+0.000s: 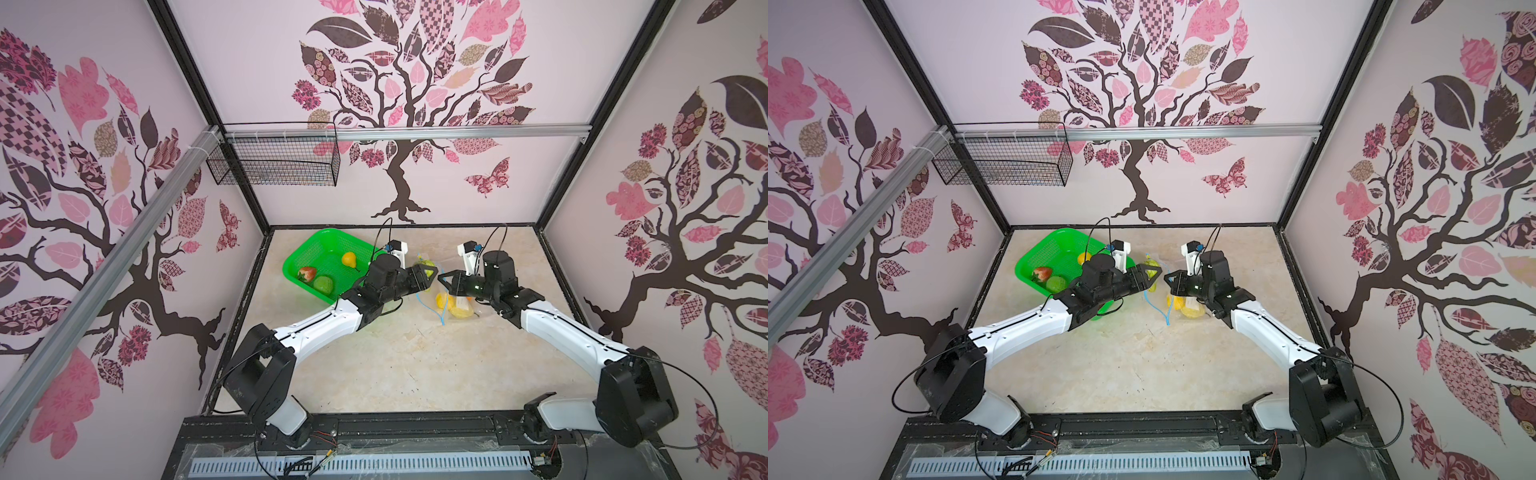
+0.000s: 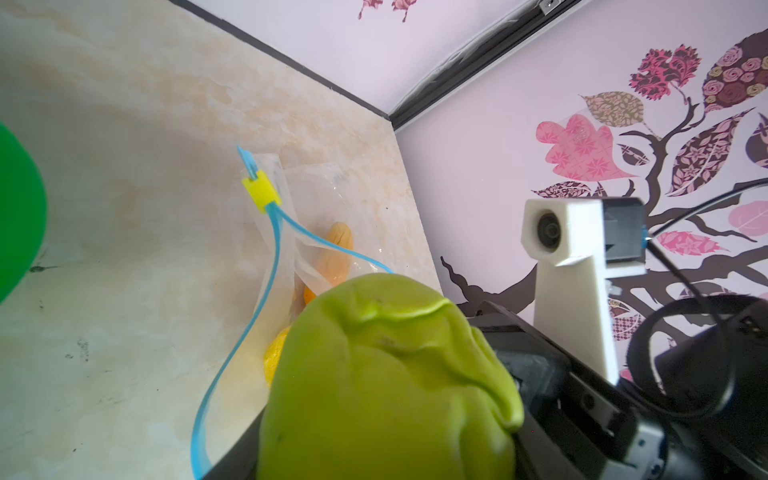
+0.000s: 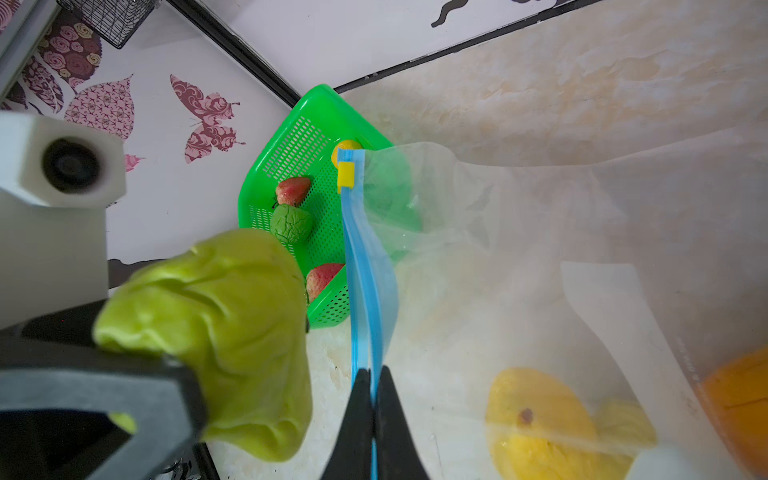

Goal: Place the food in the zip-top bag and seal the zipper
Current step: 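Carry the green fruit with the left gripper into the bag mouth, then open the left gripper to drop the green fruit into the bag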

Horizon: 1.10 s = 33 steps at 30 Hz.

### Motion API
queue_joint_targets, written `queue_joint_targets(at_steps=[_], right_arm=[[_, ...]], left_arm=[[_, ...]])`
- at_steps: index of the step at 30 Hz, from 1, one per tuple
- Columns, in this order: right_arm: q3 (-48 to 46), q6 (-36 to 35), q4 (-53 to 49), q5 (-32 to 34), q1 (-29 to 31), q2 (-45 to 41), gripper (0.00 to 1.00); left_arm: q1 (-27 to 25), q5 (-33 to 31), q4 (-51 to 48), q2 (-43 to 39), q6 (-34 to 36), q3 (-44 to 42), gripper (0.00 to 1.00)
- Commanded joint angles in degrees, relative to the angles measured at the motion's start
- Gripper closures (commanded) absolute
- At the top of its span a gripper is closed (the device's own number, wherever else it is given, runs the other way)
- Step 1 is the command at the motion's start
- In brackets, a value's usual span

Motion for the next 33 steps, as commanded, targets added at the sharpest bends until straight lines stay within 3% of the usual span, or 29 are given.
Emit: queue_joint_targets(at_steps=[1,10,19,28,33], right_arm=[[2.19,1.01,1.43,-0.73,0.11,-0.26,1.0],[2.77,2.68,3.35,-1.44,0.06,0.68,1.0],[2.53,3.38,3.79,-2.09,0.1,0.13,1.0],[1.98,3.06,3.88,-2.23,0.11,-0.18,1.0],[2.15,2.09,2.85,-1.8,0.08,-0.39,1.0]], left_arm=[[-0.57,-1.54,3.91,1.06,-2.32,-2.18,0.5],[-1.74,-6.11,1.55,3.18,-6.52,-3.78,0.51],[-1.83,-6.45,-4.23,8.37,-6.05,1.58,0.48],[-2.23,-2.93,-9.18,9.28,-2.67,6.1,0.23],[-2.23,1.5,-9.87,6.09,0.66,6.68,0.21]])
